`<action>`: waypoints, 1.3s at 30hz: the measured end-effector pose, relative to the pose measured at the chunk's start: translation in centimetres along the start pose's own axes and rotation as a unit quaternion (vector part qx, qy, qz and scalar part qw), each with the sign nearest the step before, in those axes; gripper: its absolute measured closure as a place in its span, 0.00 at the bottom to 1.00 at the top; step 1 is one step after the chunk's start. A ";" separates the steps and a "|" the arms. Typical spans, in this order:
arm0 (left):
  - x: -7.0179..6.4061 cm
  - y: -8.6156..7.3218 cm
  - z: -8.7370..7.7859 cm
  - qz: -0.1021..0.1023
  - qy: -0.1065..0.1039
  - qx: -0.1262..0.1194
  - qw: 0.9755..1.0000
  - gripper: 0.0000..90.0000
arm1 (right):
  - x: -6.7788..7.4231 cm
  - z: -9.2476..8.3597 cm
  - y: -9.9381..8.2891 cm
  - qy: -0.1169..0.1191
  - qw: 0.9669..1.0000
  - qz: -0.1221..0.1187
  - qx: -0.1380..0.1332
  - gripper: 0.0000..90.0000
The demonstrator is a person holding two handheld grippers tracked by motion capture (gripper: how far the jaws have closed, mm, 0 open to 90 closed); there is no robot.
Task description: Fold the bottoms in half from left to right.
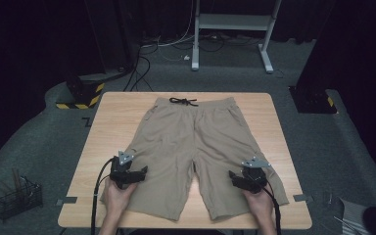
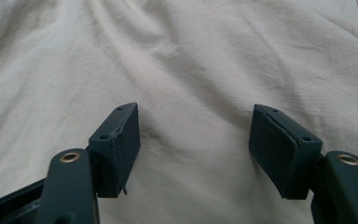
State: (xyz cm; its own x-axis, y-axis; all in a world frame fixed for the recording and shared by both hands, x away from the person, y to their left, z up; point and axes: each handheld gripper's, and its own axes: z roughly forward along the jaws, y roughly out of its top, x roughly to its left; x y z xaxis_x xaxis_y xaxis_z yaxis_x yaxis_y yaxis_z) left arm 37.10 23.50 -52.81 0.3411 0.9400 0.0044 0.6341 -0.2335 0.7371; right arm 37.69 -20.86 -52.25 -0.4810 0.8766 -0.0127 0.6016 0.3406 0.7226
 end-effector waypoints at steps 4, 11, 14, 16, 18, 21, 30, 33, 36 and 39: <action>0.0 0.0 0.0 0.002 -0.001 -0.001 1.000 0.20 | 0.0 0.0 0.0 0.000 1.000 0.000 0.000 0.37; -0.1 0.0 -0.1 0.000 -0.003 -0.003 1.000 0.23 | 0.0 0.0 0.0 0.000 1.000 0.000 0.000 0.37; -0.1 0.0 -0.1 0.001 -0.004 -0.002 1.000 0.22 | 0.0 0.0 0.0 0.000 1.000 0.000 0.000 0.37; -0.1 0.0 -0.1 0.000 -0.003 -0.002 1.000 0.22 | 0.0 0.0 0.0 0.000 1.000 0.000 0.000 0.37; -0.2 -0.1 -0.1 -0.005 0.004 -0.002 1.000 0.21 | 0.0 0.0 0.0 -0.001 1.000 -0.002 -0.001 0.38; -0.3 -0.1 -0.1 -0.007 0.006 -0.001 1.000 0.21 | 0.0 0.0 0.0 -0.001 1.000 0.001 -0.001 0.38; -0.4 -0.2 -0.3 -0.007 0.007 0.001 1.000 0.21 | 0.0 0.0 0.0 0.000 1.000 0.001 -0.002 0.41; -0.5 -0.3 -0.3 -0.010 0.007 0.000 1.000 0.21 | 0.0 0.0 0.0 0.000 1.000 0.001 -0.003 0.41; -0.6 -0.5 -0.5 -0.010 0.008 0.000 1.000 0.21 | 0.1 0.0 0.0 -0.004 1.000 0.005 -0.002 0.41; -0.8 -0.6 -0.7 -0.012 0.008 -0.001 1.000 0.22 | 0.2 0.0 0.0 -0.004 1.000 0.005 -0.002 0.41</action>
State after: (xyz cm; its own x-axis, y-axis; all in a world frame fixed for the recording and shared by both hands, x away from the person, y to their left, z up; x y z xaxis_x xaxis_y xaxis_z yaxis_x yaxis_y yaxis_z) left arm 35.95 23.09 -52.79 0.3146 0.9492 -0.0024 0.6402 -0.2103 0.7389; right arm 37.62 -20.72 -52.24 -0.4695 0.8829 -0.0109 0.6046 0.3304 0.7248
